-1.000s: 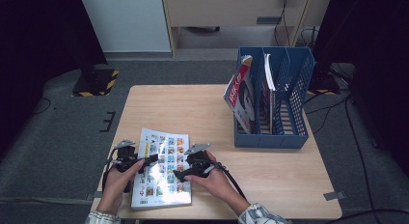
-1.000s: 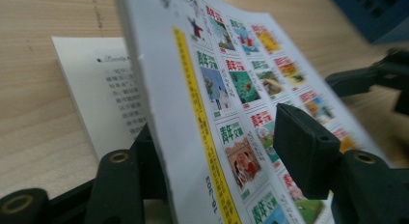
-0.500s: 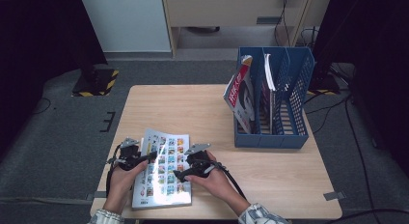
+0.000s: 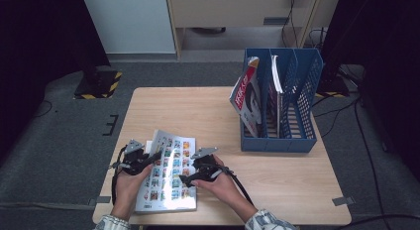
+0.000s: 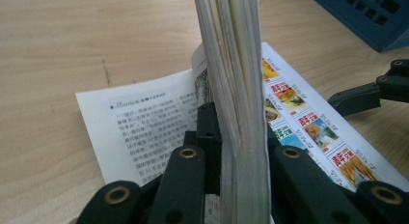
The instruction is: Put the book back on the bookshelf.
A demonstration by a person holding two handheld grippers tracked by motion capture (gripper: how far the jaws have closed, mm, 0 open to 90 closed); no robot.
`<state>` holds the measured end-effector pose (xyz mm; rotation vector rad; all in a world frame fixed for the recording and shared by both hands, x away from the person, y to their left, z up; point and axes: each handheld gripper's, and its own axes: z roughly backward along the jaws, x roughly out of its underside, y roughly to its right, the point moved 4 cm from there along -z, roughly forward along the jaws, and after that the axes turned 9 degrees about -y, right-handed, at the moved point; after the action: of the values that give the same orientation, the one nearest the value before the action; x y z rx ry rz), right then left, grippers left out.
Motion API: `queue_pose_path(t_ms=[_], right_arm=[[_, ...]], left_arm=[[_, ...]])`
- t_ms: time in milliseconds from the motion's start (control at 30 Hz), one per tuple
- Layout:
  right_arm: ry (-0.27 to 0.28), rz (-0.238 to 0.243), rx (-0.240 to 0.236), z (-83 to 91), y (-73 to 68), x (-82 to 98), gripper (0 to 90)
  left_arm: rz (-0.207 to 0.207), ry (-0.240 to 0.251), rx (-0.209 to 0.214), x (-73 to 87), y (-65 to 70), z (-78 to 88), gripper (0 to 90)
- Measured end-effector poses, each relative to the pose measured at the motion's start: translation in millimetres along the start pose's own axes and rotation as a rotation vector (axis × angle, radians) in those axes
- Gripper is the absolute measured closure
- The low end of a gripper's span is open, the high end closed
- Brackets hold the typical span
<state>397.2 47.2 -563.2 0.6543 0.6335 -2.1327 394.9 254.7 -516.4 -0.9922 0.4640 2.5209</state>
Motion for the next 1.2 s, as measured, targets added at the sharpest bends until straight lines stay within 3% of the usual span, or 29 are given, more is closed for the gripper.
queue_pose_path(t_ms=[233, 400, 633, 833, 1200], right_arm=[[0.003, 0.003, -0.02, 2.2, 3.3, 0.9, 6.5], [0.009, 0.002, -0.035, 3.8, 5.9, 1.6, 7.4], [0.026, -0.034, -0.068, 5.9, 10.2, 2.0, 6.9], [0.032, -0.046, -0.103, 6.8, 12.2, 2.6, 5.5], [0.04, -0.067, -0.14, 7.2, 13.3, 2.3, 4.6]], left_arm=[[-0.069, 0.044, -0.011, -6.5, 7.8, 6.2, 80.5], [-0.097, 0.082, -0.016, -10.6, 12.3, 12.0, 80.6], [-0.109, 0.135, -0.017, -14.7, 17.8, 19.5, 80.7], [-0.135, 0.169, 0.006, -18.8, 24.3, 24.2, 80.7], [-0.107, 0.205, 0.04, -22.6, 26.4, 28.0, 80.7]])
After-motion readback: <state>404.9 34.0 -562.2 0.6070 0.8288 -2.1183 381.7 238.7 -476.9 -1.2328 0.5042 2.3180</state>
